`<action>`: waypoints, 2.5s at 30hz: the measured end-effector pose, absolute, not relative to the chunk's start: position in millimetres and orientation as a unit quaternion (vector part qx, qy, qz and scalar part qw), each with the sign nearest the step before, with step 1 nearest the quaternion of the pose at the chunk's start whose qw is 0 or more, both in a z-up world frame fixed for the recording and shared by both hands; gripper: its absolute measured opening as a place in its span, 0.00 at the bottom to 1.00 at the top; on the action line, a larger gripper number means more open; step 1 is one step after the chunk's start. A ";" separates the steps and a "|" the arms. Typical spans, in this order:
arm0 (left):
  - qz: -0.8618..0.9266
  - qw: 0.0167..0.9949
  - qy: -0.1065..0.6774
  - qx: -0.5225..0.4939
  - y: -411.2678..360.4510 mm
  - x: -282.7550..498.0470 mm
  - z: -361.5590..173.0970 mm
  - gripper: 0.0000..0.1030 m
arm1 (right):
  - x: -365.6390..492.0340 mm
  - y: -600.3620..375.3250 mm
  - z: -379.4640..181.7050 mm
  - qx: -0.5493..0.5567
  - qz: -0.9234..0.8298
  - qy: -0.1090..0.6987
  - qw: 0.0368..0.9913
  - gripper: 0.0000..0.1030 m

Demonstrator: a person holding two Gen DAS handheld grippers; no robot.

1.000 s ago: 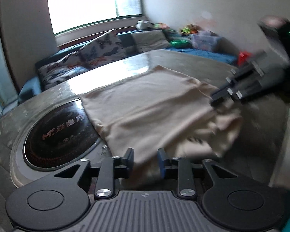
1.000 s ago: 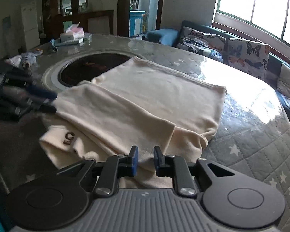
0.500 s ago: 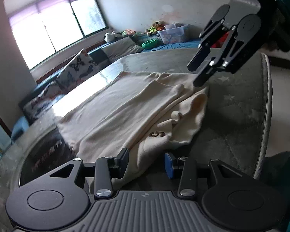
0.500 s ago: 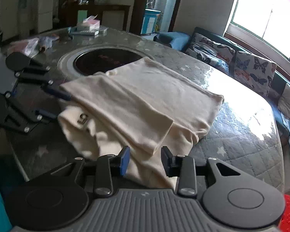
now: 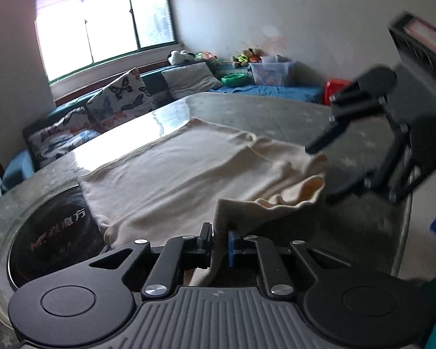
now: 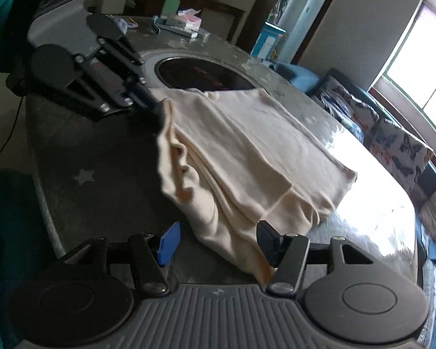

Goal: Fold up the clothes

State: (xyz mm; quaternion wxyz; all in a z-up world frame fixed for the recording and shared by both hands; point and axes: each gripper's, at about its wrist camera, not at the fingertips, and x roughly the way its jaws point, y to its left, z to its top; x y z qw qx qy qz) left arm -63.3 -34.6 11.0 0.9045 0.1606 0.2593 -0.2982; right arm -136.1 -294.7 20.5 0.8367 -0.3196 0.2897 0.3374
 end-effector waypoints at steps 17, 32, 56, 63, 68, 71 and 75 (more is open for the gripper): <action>-0.312 0.895 0.280 0.155 -23.1 -52.4 9.3 0.21 | -83.2 -293.8 19.0 -0.231 0.358 0.313 0.849 0.15; -0.305 0.887 0.274 0.214 -14.7 -65.9 -2.5 0.05 | -86.7 -295.9 26.4 -0.197 0.348 0.302 0.865 0.10; -0.350 0.887 0.243 0.178 5.9 -185.8 47.2 0.05 | -210.9 -313.4 85.4 -0.157 0.411 0.301 0.846 0.09; -0.335 0.899 0.220 0.179 2.6 -155.4 59.0 0.05 | -204.4 -322.7 93.0 -0.139 0.394 0.304 0.856 0.09; -0.320 0.905 0.209 0.185 -4.0 -110.1 65.7 0.05 | -167.1 -323.0 101.1 -0.131 0.380 0.304 0.864 0.09; -0.314 0.908 0.208 0.183 -10.0 -78.1 67.0 0.05 | -132.6 -326.9 102.3 -0.117 0.369 0.310 0.868 0.09; -0.299 0.909 0.225 0.185 -22.2 -31.1 61.0 0.05 | -86.6 -328.7 99.8 -0.107 0.354 0.318 0.873 0.09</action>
